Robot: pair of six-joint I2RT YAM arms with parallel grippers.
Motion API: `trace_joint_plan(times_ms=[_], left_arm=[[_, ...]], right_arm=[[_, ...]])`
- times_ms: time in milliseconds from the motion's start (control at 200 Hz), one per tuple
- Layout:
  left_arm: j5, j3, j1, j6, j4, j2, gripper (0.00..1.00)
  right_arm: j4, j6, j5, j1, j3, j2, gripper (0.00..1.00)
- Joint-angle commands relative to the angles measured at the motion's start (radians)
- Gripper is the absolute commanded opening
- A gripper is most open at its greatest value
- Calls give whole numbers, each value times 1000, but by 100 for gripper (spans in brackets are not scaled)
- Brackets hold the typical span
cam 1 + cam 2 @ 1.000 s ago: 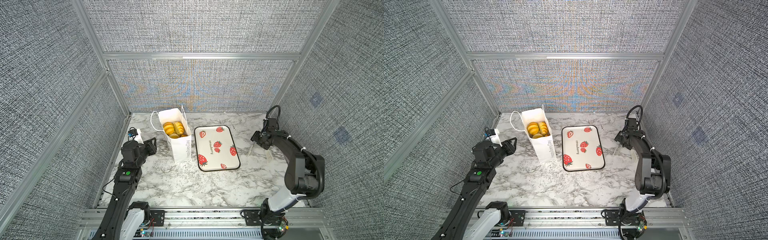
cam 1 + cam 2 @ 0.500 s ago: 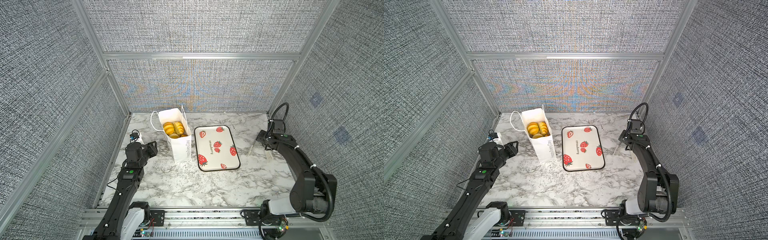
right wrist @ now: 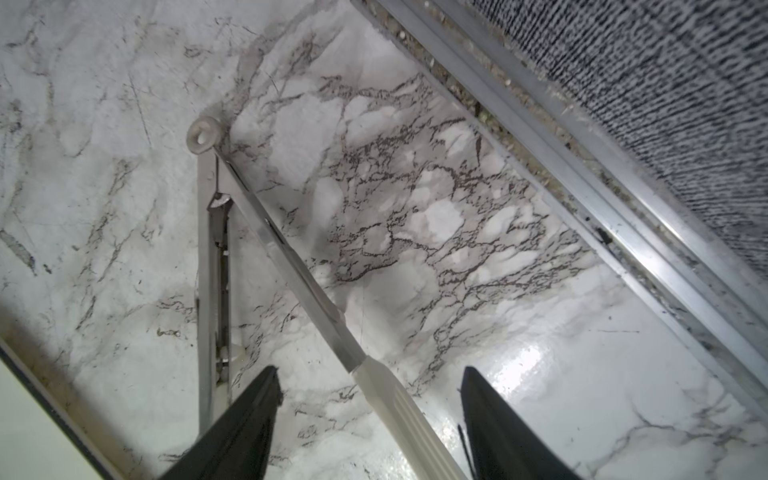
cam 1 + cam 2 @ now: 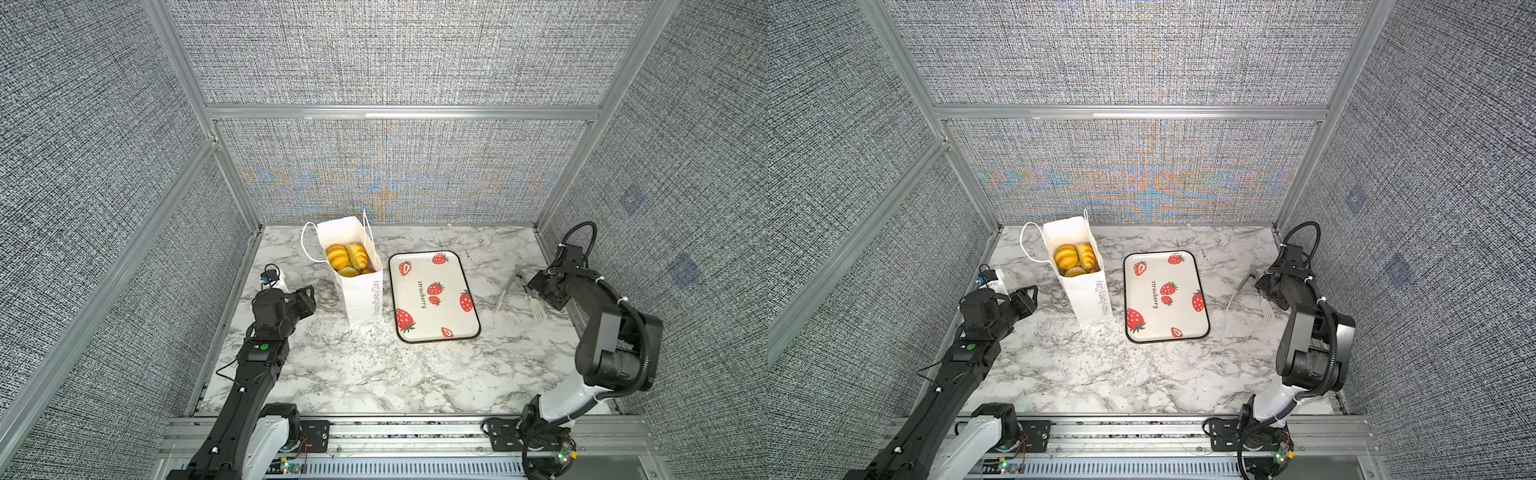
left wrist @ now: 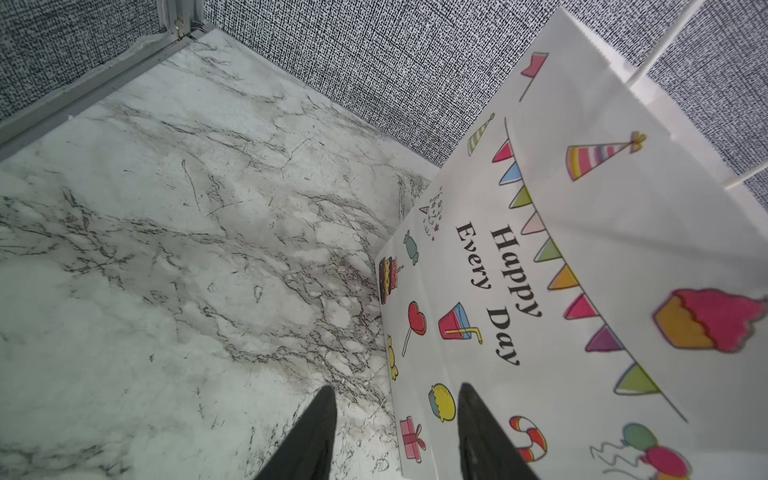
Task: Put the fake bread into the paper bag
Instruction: 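Lower the tongs and open the right gripper while the left releases the bag, then raise the open right gripper off the tongs while the left gripper draws back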
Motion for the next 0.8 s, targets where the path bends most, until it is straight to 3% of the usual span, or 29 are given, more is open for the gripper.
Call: trace_joint_plan(times_ms=[0, 395, 690, 795], left_arm=[[22, -8, 3, 1, 45, 5, 49], [33, -19, 5, 0, 63, 10, 49], [48, -30, 5, -10, 78, 10, 49], [39, -29, 6, 0, 67, 4, 49]], right_arm=[[30, 23, -87, -7, -9, 16, 70], [79, 47, -272, 8, -92, 10, 70], [51, 56, -281, 61, -86, -31, 70], [29, 56, -219, 58, -84, -47, 69]])
